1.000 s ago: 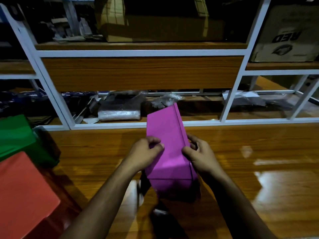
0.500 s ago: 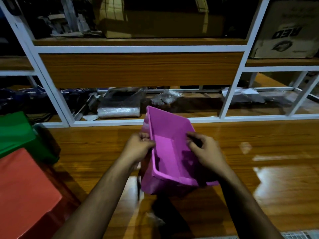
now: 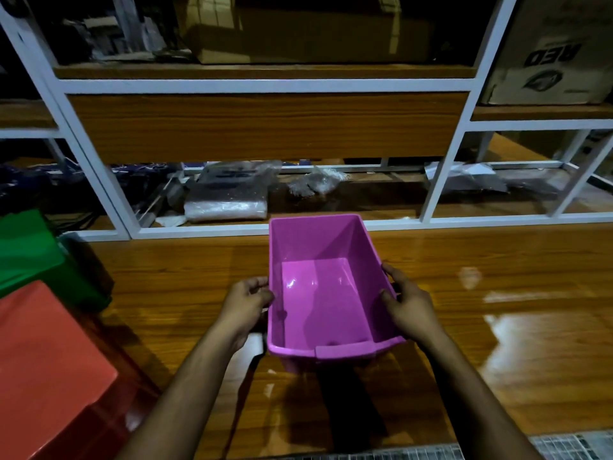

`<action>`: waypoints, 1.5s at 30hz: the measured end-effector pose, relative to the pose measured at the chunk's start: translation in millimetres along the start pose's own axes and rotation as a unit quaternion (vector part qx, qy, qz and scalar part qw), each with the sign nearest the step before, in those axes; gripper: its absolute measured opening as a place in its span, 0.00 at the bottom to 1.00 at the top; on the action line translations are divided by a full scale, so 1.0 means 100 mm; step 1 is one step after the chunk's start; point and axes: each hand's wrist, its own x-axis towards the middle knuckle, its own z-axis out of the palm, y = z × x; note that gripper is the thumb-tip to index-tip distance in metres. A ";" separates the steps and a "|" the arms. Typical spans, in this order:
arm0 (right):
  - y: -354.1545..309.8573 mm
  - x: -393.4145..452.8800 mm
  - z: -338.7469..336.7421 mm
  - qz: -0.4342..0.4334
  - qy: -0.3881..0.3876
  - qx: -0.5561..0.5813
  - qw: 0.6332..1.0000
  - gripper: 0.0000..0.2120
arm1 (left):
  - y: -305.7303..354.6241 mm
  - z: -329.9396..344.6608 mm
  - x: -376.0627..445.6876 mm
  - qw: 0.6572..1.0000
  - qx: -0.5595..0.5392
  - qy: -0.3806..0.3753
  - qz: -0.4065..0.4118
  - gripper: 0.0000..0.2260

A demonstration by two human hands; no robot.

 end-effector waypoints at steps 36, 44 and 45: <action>0.37 0.10 -0.40 0.178 -0.114 0.395 0.894 0.09 | 0.08 -0.08 0.19 0.959 -0.169 -0.219 -0.068 0.24; 0.63 -0.73 -1.04 0.189 0.013 0.413 0.891 0.11 | 0.25 0.65 0.13 0.926 -0.137 -0.346 -0.064 0.29; 0.68 -0.88 -1.13 0.193 0.036 0.414 0.889 0.13 | 0.24 0.80 0.11 0.920 -0.132 -0.362 -0.071 0.29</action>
